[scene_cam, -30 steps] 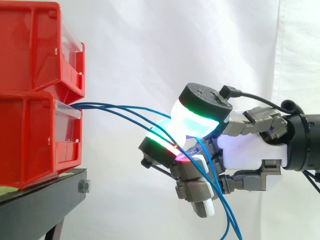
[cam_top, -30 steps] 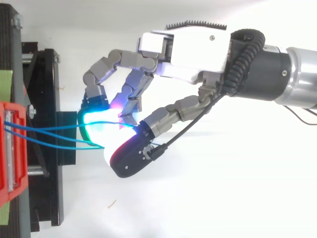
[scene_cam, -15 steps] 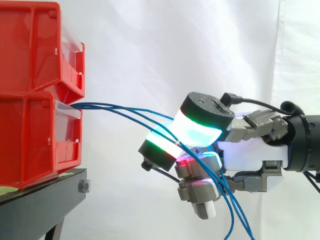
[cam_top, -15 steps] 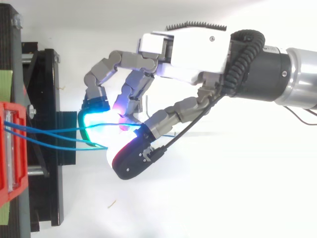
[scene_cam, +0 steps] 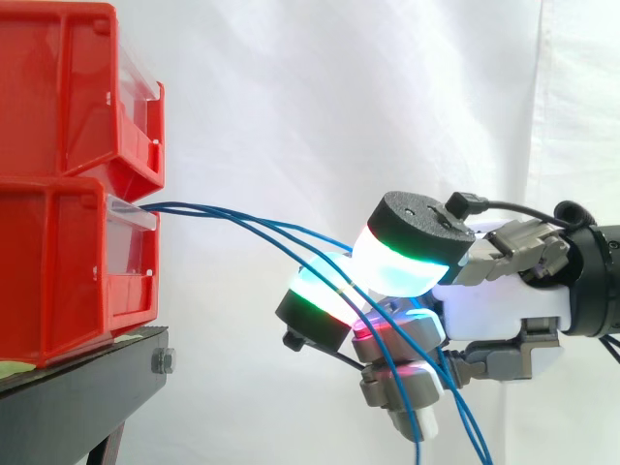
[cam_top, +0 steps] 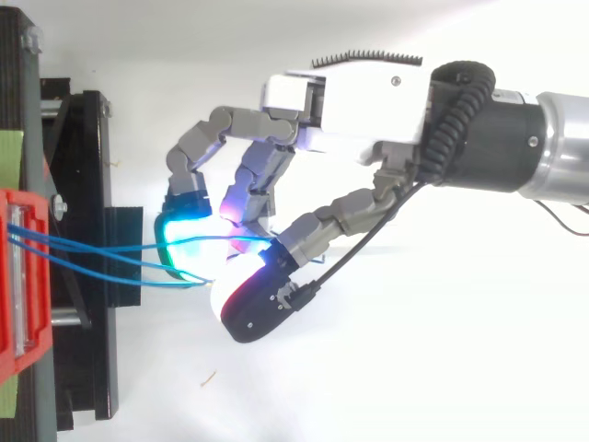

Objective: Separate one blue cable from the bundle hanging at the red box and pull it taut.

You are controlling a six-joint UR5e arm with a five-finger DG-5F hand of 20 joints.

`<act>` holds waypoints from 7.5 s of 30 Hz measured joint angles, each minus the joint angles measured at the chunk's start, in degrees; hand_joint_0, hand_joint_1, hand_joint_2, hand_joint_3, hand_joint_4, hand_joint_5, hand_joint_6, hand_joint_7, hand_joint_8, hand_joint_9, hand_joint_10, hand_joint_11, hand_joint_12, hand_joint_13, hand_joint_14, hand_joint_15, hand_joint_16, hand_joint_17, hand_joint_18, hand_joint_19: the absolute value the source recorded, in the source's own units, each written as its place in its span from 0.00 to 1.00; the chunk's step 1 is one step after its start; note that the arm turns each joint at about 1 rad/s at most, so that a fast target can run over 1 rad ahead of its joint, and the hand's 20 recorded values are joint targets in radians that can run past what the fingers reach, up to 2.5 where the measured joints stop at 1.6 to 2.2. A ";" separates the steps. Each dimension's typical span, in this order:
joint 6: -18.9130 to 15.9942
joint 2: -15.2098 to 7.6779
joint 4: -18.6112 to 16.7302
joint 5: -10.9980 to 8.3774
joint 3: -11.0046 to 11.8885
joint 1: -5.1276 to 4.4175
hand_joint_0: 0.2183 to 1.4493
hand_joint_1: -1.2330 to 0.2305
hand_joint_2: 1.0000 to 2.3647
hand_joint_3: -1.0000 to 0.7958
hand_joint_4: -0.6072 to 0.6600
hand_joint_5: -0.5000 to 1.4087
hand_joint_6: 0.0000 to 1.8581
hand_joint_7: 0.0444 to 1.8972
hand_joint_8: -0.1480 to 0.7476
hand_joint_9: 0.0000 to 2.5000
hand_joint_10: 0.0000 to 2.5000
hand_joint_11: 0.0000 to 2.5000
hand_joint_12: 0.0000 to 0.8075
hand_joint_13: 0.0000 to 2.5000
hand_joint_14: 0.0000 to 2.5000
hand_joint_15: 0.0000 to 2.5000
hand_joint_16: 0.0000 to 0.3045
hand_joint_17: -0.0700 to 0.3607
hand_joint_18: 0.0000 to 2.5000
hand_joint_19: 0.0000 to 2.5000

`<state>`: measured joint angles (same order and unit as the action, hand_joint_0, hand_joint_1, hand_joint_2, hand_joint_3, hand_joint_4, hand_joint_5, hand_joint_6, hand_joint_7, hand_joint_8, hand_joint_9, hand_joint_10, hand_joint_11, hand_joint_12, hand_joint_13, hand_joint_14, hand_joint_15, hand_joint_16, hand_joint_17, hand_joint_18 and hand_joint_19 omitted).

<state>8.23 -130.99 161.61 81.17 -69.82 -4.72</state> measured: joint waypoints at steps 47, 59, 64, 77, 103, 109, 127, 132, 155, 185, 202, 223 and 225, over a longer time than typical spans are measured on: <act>-7.31 2.60 2.09 -10.04 -1.11 -2.20 0.24 0.40 0.00 0.28 0.57 0.15 0.46 0.50 0.46 0.44 0.06 0.59 0.44 0.46 0.01 0.54 0.17 0.43 0.36 0.37; -7.41 2.59 -0.88 -10.75 -2.75 -2.65 0.21 0.47 0.00 0.28 0.59 0.15 0.46 0.49 0.49 0.43 0.08 0.57 0.46 0.46 0.01 0.54 0.18 0.44 0.37 0.38; -7.43 2.59 -0.43 -10.83 -2.77 -2.66 0.26 0.50 0.00 0.28 0.57 0.15 0.46 0.50 0.46 0.44 0.04 0.59 0.43 0.46 0.01 0.54 0.16 0.42 0.36 0.38; -7.26 2.57 1.73 -12.49 -2.78 -2.66 0.30 0.52 0.00 0.28 0.56 0.15 0.45 0.52 0.45 0.45 0.02 0.62 0.40 0.47 0.01 0.55 0.15 0.41 0.36 0.40; -8.04 2.53 3.83 -13.69 -2.79 -2.66 0.35 0.38 0.01 0.41 0.58 0.14 0.47 0.49 0.44 0.43 0.07 0.58 0.40 0.48 0.01 0.55 0.16 0.42 0.38 0.38; -7.98 2.52 3.60 -13.56 -2.79 -2.66 0.36 0.37 0.01 0.41 0.57 0.14 0.47 0.49 0.44 0.43 0.07 0.58 0.39 0.48 0.01 0.55 0.16 0.41 0.38 0.39; -8.43 2.55 3.17 -13.24 -2.78 -3.01 0.38 0.33 0.01 0.45 0.54 0.13 0.49 0.51 0.43 0.41 0.08 0.58 0.39 0.48 0.01 0.55 0.15 0.41 0.39 0.38; -9.22 2.55 3.12 -13.01 -2.78 -3.02 0.37 0.33 0.01 0.47 0.54 0.13 0.49 0.51 0.44 0.41 0.09 0.58 0.39 0.48 0.01 0.55 0.15 0.41 0.39 0.38; -11.69 2.55 3.09 -11.36 -2.82 -3.35 0.32 0.36 0.01 0.37 0.59 0.14 0.46 0.49 0.45 0.41 0.04 0.60 0.40 0.47 0.01 0.55 0.15 0.41 0.39 0.39; -11.30 2.58 3.09 -10.86 -2.83 -3.33 0.34 0.35 0.01 0.39 0.56 0.14 0.47 0.54 0.46 0.43 0.01 0.62 0.40 0.48 0.01 0.55 0.15 0.41 0.39 0.39; -11.05 2.56 3.09 -10.78 -2.81 -3.36 0.27 0.40 0.00 0.28 0.58 0.14 0.47 0.51 0.46 0.41 0.03 0.60 0.41 0.48 0.01 0.55 0.16 0.41 0.38 0.39; -10.01 2.55 3.09 -11.00 -2.82 -3.36 0.35 0.33 0.01 0.47 0.46 0.15 0.50 0.58 0.46 0.43 0.02 0.61 0.41 0.48 0.01 0.55 0.16 0.41 0.39 0.39; -10.00 2.54 3.09 -10.99 -2.83 -3.36 0.35 0.33 0.01 0.47 0.45 0.15 0.50 0.59 0.46 0.43 0.02 0.61 0.41 0.48 0.01 0.55 0.16 0.41 0.39 0.39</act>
<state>-1.77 -128.45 164.71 70.18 -72.64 -8.09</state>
